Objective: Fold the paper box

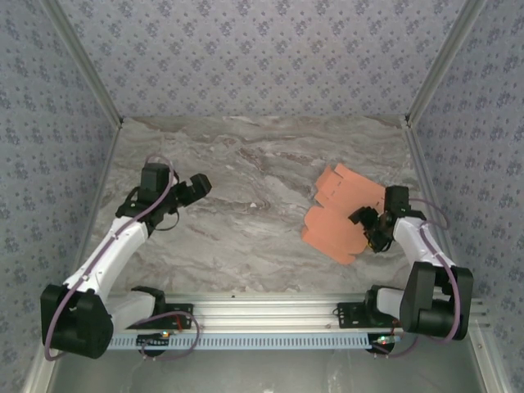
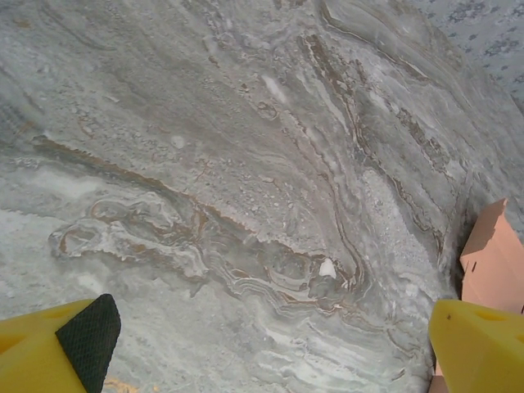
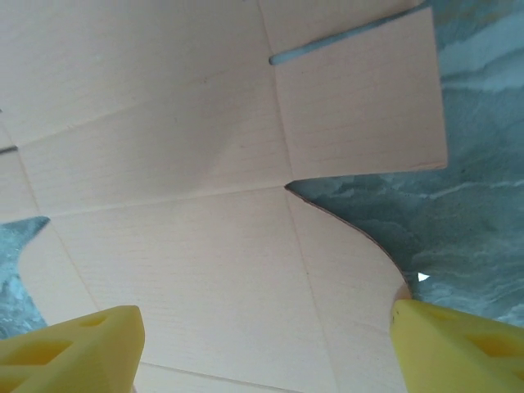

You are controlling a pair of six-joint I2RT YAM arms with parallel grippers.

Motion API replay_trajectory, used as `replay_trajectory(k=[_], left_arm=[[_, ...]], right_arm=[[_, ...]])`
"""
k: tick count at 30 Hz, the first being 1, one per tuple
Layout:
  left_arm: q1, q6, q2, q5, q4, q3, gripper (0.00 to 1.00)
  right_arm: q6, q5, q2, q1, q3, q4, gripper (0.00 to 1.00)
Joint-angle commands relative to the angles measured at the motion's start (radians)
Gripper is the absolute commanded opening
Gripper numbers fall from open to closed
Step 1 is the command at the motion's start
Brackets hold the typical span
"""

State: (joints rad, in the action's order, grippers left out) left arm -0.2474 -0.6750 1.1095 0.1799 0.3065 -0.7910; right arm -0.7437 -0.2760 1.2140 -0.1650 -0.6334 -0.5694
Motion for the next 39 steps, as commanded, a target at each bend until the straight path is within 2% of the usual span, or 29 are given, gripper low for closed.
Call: replay_trajectory(k=[1, 10, 13, 16, 17, 19, 22, 25, 31, 36, 39], left_arm=[[-0.021, -0.012, 0.024, 0.012, -0.037, -0.042, 0.99], [-0.033, 0.027, 0.054, -0.021, -0.009, -0.083, 0.99], [-0.033, 0.027, 0.060, -0.033, -0.012, -0.087, 0.99], [-0.034, 0.041, 0.082, -0.036, -0.004, -0.107, 0.99], [-0.033, 0.041, 0.091, -0.041, 0.005, -0.117, 0.99], [-0.033, 0.035, 0.108, -0.040, 0.023, -0.137, 0.99], [-0.035, 0.049, 0.124, -0.030, 0.042, -0.166, 0.99], [-0.035, 0.060, 0.131, -0.042, 0.063, -0.188, 0.99], [-0.035, 0.045, 0.128, -0.039, 0.064, -0.184, 0.99], [-0.036, 0.036, 0.132, 0.009, 0.025, -0.151, 0.99], [-0.039, 0.061, 0.079, -0.053, 0.015, -0.129, 0.99]], right_arm=[[0.047, 0.013, 0.005, -0.031, -0.041, -0.071, 0.81], [0.083, -0.024, 0.003, -0.071, 0.041, -0.024, 0.83], [0.104, -0.079, 0.030, -0.073, 0.058, 0.033, 0.81], [0.106, -0.135, 0.060, -0.068, 0.073, 0.102, 0.73], [0.106, -0.155, 0.069, -0.068, 0.071, 0.114, 0.68], [0.151, -0.175, 0.075, -0.063, 0.060, 0.128, 0.50], [0.170, -0.149, 0.073, -0.035, 0.045, 0.142, 0.31], [0.199, -0.147, 0.087, 0.005, 0.014, 0.138, 0.00], [0.198, -0.101, 0.050, 0.133, -0.015, 0.174, 0.00], [0.252, -0.084, 0.015, 0.238, -0.054, 0.195, 0.00], [0.321, -0.060, 0.027, 0.308, -0.099, 0.173, 0.00]])
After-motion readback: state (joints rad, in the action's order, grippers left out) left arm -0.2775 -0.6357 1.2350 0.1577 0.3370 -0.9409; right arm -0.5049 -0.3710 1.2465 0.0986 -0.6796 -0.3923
